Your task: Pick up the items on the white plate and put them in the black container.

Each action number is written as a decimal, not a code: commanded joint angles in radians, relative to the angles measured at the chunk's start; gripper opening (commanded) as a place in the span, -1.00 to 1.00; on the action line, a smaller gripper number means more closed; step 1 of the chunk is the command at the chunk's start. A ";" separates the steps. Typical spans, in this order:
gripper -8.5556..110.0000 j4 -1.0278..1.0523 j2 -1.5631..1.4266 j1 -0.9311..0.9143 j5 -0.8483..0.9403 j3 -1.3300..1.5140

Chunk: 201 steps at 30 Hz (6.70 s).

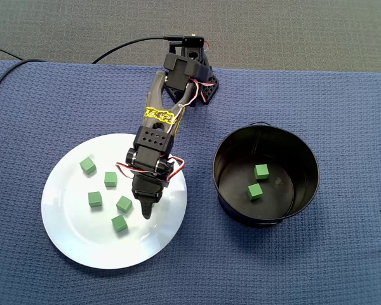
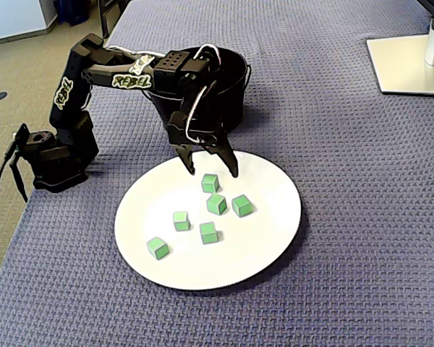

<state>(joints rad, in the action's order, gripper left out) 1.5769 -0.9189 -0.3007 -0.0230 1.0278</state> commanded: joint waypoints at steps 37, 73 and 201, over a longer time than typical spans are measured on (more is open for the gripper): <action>-0.86 0.071 -0.160 -0.080 0.143 -0.175; -0.86 -0.488 -0.818 0.828 0.250 0.632; -0.78 -0.184 0.008 -0.347 0.578 0.058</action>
<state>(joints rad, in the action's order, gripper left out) 1.4128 -0.9050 -0.6489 0.5614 1.0830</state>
